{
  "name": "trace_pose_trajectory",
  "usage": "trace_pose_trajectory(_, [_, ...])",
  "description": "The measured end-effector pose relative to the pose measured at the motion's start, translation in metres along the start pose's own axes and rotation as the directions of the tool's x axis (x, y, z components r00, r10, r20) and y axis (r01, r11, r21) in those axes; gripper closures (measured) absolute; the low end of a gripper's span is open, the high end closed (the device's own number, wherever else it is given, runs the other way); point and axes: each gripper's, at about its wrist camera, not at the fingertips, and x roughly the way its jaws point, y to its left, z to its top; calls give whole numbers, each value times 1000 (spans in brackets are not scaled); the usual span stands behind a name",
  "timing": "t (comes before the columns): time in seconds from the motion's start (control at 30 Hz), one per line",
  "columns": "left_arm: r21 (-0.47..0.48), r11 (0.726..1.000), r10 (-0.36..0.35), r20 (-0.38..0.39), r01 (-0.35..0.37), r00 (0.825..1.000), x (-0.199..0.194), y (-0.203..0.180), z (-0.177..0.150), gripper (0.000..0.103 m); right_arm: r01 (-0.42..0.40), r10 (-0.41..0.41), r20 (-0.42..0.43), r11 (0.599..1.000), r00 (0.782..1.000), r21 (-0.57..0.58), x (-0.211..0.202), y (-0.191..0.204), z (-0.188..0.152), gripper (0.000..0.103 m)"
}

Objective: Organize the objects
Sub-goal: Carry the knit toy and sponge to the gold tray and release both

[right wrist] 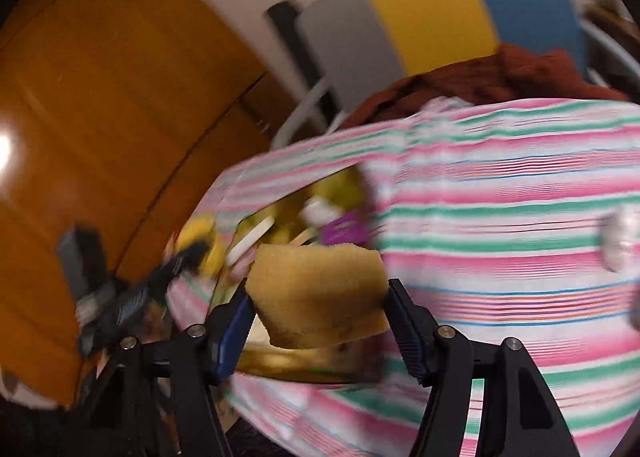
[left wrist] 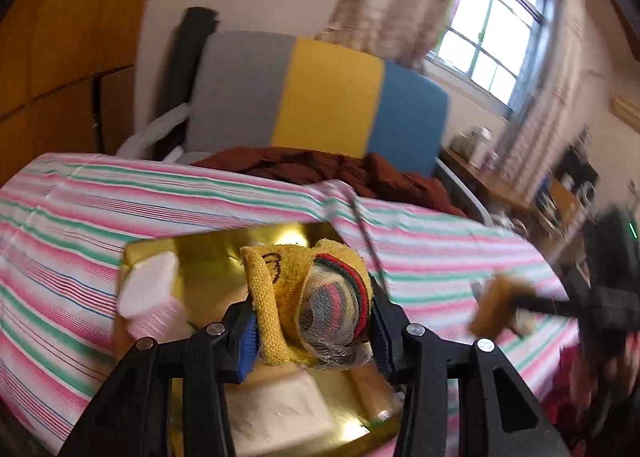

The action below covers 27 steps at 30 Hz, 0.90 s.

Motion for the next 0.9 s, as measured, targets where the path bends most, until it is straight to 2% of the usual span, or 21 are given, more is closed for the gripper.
trace_pose_trajectory(0.1, [-25, 999, 33, -13, -33, 999, 16, 22, 17, 54, -20, 18, -69, 999, 997, -29, 32, 24, -7, 34])
trace_pose_trajectory(0.2, [-79, 996, 23, -59, -28, 998, 38, 39, 28, 44, 0, -4, -115, 999, 993, -36, 54, 35, -16, 1])
trace_pose_trajectory(0.23, [-83, 996, 37, -70, -42, 997, 40, 41, 29, 39, -5, 1, -117, 999, 993, -33, 57, 36, -17, 1])
trace_pose_trajectory(0.3, [-76, 995, 54, -62, -59, 997, 40, 42, 31, 39, -8, 5, -124, 1000, 992, -25, 62, 36, -20, 1])
trace_pose_trajectory(0.4, [-115, 991, 62, -30, -65, 998, 27, 46, 25, 39, 7, -9, -126, 1000, 992, -19, 60, 34, -24, 1])
trace_pose_trajectory(0.53, [-90, 989, 117, 16, -115, 993, 5, 39, 9, 39, 67, -69, -109, 998, 992, -21, 56, 30, -28, 1])
trace_pose_trajectory(0.7, [-51, 986, 161, 30, -159, 987, -16, 27, -17, 39, 161, -164, -40, 984, 986, -75, 48, 42, -31, 0])
trace_pose_trajectory(0.9, [-48, 984, 174, 1, -174, 985, -25, 17, -32, 39, 252, -247, 48, 950, 968, -185, 44, 67, -38, 0])
